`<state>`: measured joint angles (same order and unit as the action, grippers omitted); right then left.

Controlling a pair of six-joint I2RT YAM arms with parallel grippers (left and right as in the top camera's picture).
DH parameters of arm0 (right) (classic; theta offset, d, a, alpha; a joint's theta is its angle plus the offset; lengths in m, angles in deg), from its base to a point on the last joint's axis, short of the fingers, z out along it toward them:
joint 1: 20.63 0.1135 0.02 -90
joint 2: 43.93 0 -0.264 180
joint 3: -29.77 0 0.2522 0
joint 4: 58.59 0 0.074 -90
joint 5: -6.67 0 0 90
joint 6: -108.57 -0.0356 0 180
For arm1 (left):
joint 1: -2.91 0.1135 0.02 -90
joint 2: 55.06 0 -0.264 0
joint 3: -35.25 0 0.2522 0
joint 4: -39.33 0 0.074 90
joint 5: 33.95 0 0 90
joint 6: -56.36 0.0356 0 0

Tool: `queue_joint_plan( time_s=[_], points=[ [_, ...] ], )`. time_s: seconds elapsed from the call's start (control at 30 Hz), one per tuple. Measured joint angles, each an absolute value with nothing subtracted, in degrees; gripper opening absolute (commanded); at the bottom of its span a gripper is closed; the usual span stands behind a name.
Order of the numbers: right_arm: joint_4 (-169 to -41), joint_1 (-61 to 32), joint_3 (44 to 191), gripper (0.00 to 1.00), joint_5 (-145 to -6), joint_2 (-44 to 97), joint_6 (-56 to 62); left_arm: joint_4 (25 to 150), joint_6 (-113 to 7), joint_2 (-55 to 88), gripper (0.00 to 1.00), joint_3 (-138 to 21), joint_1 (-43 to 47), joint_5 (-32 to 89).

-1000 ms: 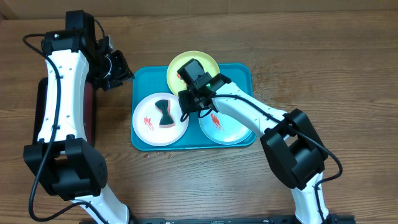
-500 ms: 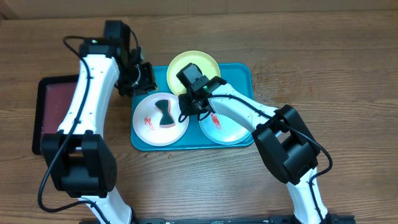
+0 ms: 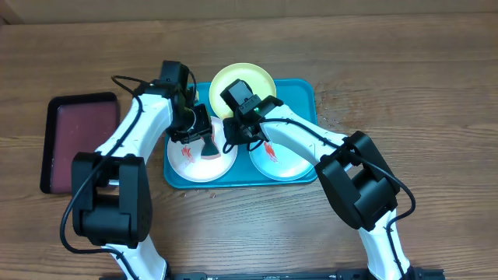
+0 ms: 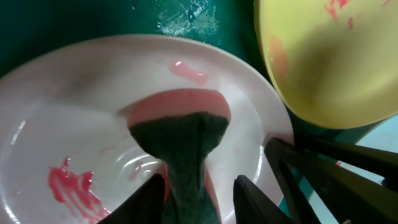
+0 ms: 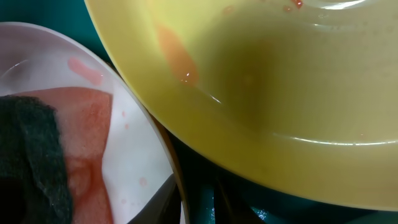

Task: Clean dirty plates on tray and stack at the side
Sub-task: 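Scrub the white plate with the sponge while right gripper holds it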

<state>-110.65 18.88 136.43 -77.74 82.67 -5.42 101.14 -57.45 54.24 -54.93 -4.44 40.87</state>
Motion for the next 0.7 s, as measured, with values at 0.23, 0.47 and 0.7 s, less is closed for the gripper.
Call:
queue_joint_plan(
  time_s=[0.23,0.47,0.7],
  points=[
    [-110.81,18.88,136.43,0.20,-77.77,82.70,-5.40,100.64,-59.07,54.24,0.36,-54.04,-5.19,42.93],
    [-110.83,18.88,136.43,0.20,-77.77,82.70,-5.40,98.63,-59.73,54.24,0.33,-50.93,-5.27,43.78],
    [-110.89,18.88,136.43,0.20,-77.77,82.67,-5.35,97.89,-60.73,54.24,0.08,-50.80,-5.27,43.89]
  ],
)
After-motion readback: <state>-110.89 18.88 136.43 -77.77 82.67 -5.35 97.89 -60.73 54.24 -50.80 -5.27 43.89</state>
